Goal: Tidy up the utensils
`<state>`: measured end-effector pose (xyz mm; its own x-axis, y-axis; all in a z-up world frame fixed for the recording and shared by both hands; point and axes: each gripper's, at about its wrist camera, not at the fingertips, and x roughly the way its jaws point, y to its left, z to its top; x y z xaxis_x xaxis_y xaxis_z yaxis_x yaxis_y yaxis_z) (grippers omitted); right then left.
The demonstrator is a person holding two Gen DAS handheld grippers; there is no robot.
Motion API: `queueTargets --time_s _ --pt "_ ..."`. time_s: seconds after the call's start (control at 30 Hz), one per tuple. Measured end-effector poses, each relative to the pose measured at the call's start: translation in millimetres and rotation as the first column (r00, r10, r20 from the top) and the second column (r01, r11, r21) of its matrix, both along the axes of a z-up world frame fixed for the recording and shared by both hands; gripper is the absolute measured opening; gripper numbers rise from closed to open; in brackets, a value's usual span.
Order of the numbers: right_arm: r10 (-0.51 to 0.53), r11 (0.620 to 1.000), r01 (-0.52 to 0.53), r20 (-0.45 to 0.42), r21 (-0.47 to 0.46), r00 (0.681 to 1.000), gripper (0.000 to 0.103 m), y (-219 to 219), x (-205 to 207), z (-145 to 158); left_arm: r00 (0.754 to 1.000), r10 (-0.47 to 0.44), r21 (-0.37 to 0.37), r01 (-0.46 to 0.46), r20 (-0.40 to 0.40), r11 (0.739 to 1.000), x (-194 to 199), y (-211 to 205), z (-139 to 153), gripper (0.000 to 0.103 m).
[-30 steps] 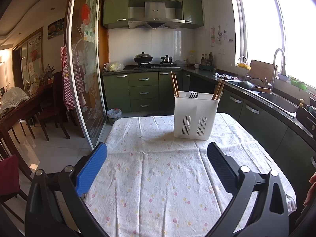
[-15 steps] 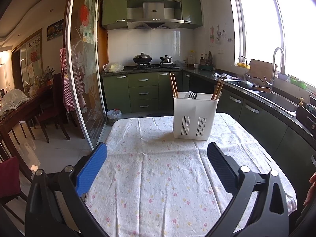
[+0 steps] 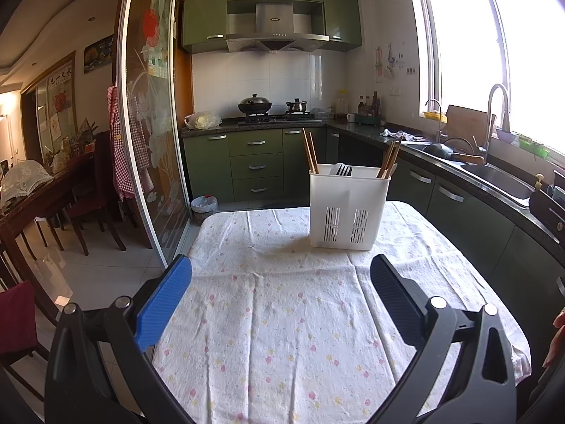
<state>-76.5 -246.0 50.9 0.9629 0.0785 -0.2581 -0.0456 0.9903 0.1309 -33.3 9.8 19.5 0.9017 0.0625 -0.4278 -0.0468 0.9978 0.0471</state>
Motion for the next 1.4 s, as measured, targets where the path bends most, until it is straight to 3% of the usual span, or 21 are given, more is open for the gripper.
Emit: queueTargets --time_s 0.23,0.33,0.53,0.73,0.8,1.0,1.2,1.4 --pt "-0.001 1.000 0.001 -0.006 -0.001 1.000 0.099 1.4 0.6 -1.5 0.999 0.019 0.036 -0.017 -0.050 0.999 9.1 -2.1 0.3 0.096" --pt "-0.001 1.000 0.001 -0.008 -0.001 1.000 0.099 2.2 1.1 -2.6 0.999 0.027 0.066 -0.025 -0.037 0.997 8.7 -3.8 0.7 0.096" --pt "-0.003 1.000 0.003 -0.011 0.002 1.000 0.099 2.0 2.2 -3.9 0.996 -0.078 -0.019 0.077 -0.034 0.997 7.0 1.4 5.3 0.096" --pt "-0.009 1.000 0.009 -0.008 0.001 1.000 0.099 2.3 1.9 -4.2 0.989 -0.146 -0.133 0.141 -0.027 0.981 7.4 16.8 8.5 0.096" --pt "-0.004 1.000 0.004 -0.005 0.002 1.000 0.099 3.5 1.4 -4.8 0.979 -0.205 -0.176 0.198 -0.023 0.964 8.0 21.0 7.9 0.096" --pt "-0.011 1.000 0.011 -0.016 0.009 1.000 0.099 -1.0 3.4 -9.2 0.990 -0.134 -0.174 0.126 -0.035 0.977 8.6 28.4 5.0 0.096" --pt "-0.021 1.000 0.021 -0.019 0.015 1.000 0.099 -5.5 4.9 -9.5 0.991 -0.130 -0.151 0.127 -0.014 0.980 9.0 25.8 2.3 0.097" --pt "-0.023 1.000 0.023 -0.051 -0.002 0.998 0.099 -8.0 12.1 -11.7 0.988 -0.119 -0.133 0.105 -0.100 0.985 18.7 26.0 -7.4 0.096"
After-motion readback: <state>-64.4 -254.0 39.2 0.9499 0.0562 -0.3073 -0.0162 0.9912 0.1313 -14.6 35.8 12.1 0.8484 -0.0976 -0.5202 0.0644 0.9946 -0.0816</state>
